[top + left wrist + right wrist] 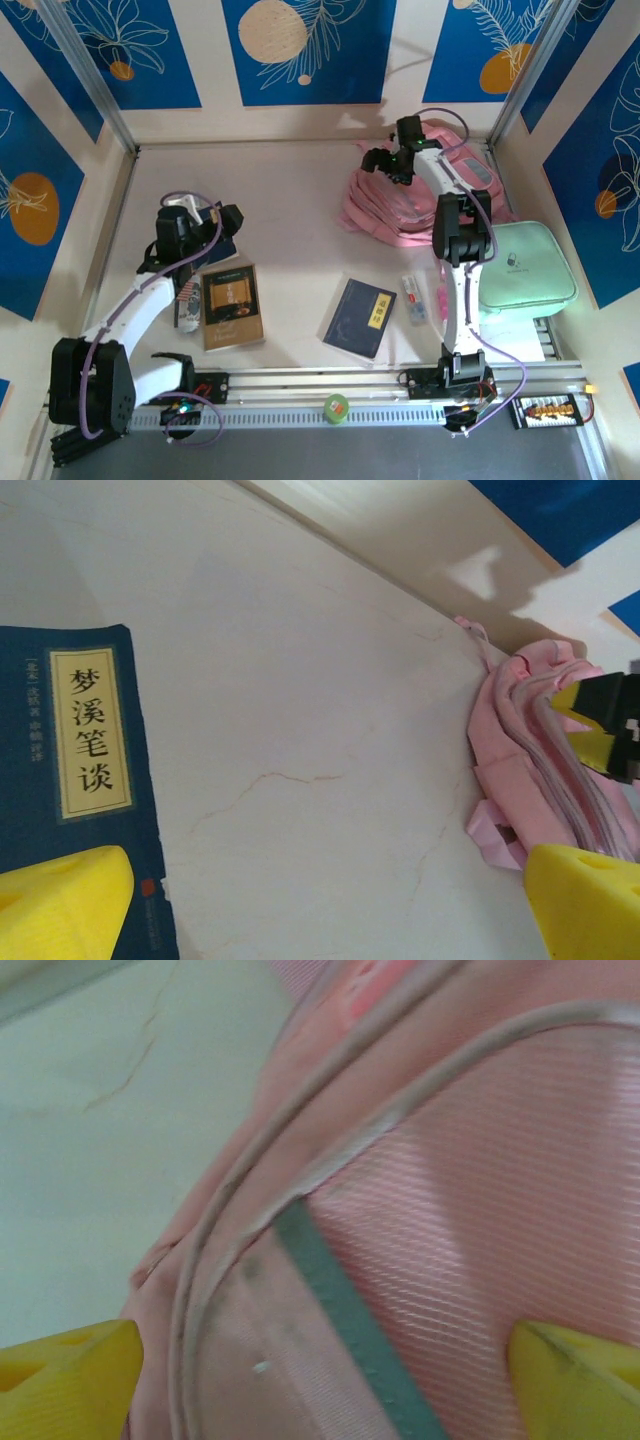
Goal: Pack the student bag
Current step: Move the student bag to the center of the table, then rotate the student bag at the top-center of the table.
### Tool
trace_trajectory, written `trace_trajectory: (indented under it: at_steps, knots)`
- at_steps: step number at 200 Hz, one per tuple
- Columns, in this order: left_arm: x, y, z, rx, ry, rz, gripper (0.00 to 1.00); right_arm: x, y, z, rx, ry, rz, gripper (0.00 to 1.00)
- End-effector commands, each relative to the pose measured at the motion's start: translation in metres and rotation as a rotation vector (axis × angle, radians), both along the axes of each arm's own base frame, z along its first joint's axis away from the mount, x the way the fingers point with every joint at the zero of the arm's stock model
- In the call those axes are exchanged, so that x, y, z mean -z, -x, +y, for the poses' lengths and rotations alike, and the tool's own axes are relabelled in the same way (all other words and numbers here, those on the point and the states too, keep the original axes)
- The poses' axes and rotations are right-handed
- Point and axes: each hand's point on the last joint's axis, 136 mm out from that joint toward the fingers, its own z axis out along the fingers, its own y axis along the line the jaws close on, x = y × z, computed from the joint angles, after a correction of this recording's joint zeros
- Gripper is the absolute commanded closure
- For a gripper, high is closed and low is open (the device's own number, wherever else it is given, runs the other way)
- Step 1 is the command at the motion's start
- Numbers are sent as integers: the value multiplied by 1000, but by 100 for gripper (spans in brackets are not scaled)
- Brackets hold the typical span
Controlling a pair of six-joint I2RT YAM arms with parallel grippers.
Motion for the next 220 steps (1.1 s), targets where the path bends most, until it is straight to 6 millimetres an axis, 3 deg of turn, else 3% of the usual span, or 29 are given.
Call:
trace_trajectory:
  at_steps: [1,28,70,86,99,111,130,149,190,220]
  knots:
    - [-12,-4,-13,55,-1,-16,0,15,47,82,-308,-93,98,8]
    - [-11,-9,-19,74,-22,-8,0,16,71,135,-478,-84,81,8]
    - [3,-11,-37,87,-18,45,0,0,89,202,-552,-217,77,9]
    - [20,-7,-35,0,-48,138,0,-33,86,220,-507,-261,76,9]
    - [31,0,-37,-50,-71,209,0,-76,82,222,-464,-287,56,9]
    - [36,4,-49,-50,-60,245,0,-108,79,214,-421,-295,26,9]
    - [41,6,-74,-16,2,276,2,-130,79,187,-320,-272,27,8]
    - [46,5,-97,20,74,307,6,-128,90,155,-219,-262,71,9]
    - [57,4,-125,28,123,402,16,-129,121,84,-13,-320,47,9]
    - [65,1,-141,27,153,420,20,-108,154,38,123,-356,68,9]
